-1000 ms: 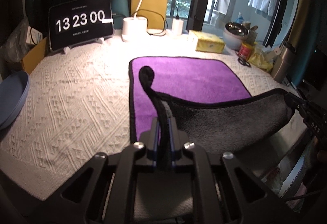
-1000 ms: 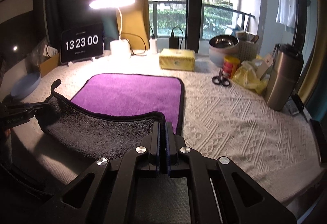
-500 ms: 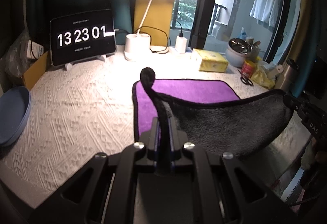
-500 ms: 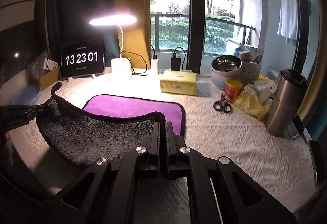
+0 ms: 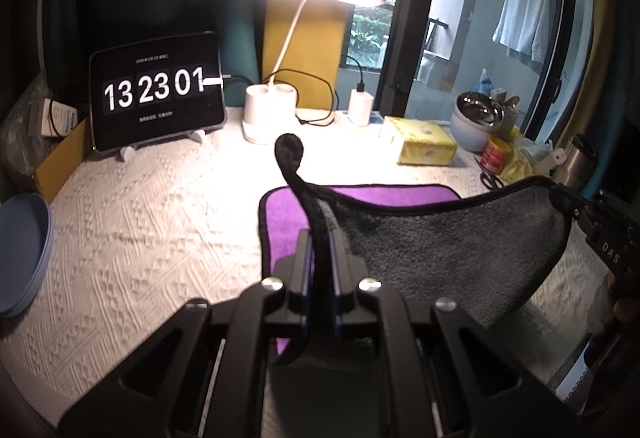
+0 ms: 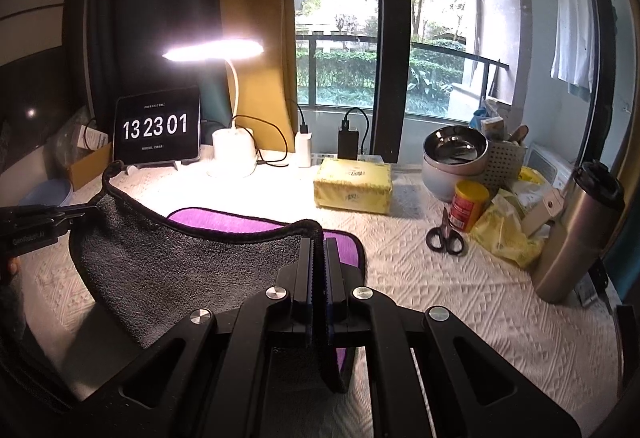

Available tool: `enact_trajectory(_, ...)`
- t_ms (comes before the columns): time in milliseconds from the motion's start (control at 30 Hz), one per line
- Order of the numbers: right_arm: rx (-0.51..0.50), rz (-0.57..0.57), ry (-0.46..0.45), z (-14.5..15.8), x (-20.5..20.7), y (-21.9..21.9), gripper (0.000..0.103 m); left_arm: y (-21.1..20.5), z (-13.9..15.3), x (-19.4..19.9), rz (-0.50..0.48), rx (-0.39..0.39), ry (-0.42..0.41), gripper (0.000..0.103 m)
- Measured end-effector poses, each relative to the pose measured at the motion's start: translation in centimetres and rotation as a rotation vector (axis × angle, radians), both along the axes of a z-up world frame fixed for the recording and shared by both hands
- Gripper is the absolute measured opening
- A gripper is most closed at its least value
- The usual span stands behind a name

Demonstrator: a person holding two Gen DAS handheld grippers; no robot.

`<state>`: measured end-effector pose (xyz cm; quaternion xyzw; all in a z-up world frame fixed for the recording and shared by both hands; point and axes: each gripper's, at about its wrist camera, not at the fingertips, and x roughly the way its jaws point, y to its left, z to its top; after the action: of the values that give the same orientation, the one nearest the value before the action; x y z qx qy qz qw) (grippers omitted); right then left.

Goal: Fold towel

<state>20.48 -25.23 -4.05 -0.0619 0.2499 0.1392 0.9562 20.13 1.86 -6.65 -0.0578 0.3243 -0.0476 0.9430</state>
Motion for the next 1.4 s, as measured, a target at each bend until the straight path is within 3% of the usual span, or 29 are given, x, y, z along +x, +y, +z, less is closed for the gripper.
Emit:
enact_trajectory(700, -0.004, 0.012, -0.012, -0.3, 5.8, 0.4, 0.005, 0.1, -1.1, 5.8, 0.017, 0.028, -0.019, 0.008)
enact_trajectory(1167, -0.022, 0.001, 0.025, -2.9, 10.7, 1.0, 0.005, 0.5, -4.1, 10.5, 0.036, 0.039, 0.022, 0.008)
enact_trajectory(1400, -0.025, -0.008, 0.055, -4.5, 12.3, 0.9, 0.005, 0.2, -5.5, 12.3, 0.05, 0.092, 0.056, 0.008)
